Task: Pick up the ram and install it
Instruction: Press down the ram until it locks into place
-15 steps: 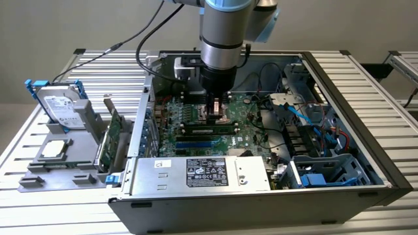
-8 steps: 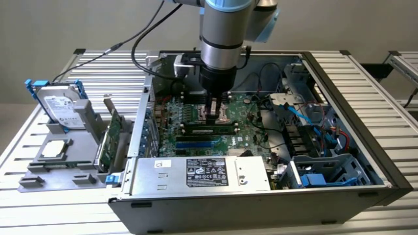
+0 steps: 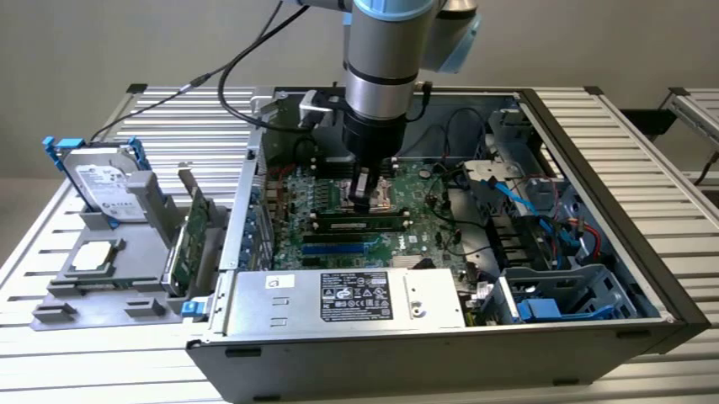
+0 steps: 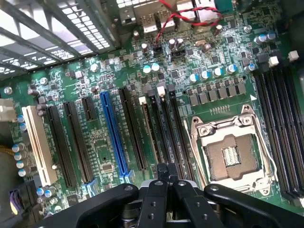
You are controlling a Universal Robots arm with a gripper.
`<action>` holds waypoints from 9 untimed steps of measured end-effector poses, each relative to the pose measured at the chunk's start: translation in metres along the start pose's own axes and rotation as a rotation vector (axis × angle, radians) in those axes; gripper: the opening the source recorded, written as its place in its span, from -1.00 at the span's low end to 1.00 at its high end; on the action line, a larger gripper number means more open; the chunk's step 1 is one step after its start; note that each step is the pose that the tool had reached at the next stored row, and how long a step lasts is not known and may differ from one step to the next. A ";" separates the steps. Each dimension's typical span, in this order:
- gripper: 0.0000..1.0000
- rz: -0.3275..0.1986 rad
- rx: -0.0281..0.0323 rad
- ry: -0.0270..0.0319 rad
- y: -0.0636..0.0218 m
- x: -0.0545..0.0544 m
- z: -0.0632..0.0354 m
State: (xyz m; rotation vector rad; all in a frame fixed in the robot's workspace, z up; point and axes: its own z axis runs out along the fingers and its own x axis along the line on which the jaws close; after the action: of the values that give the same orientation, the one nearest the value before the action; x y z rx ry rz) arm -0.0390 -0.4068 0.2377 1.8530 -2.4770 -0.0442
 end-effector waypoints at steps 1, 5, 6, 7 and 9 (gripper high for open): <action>-0.79 0.016 -0.0003 -0.0008 0.0000 0.000 0.0000; -0.79 0.078 -0.0016 -0.0040 0.0000 0.000 0.0000; -0.79 0.093 -0.0020 -0.0048 0.0000 0.000 0.0000; -0.79 0.109 -0.0023 -0.0056 0.0000 0.000 0.0000; -0.79 0.141 -0.0030 -0.0072 0.0000 0.000 0.0000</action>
State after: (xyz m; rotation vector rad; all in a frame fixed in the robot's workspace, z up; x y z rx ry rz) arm -0.0390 -0.4068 0.2377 1.6749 -2.6032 -0.0493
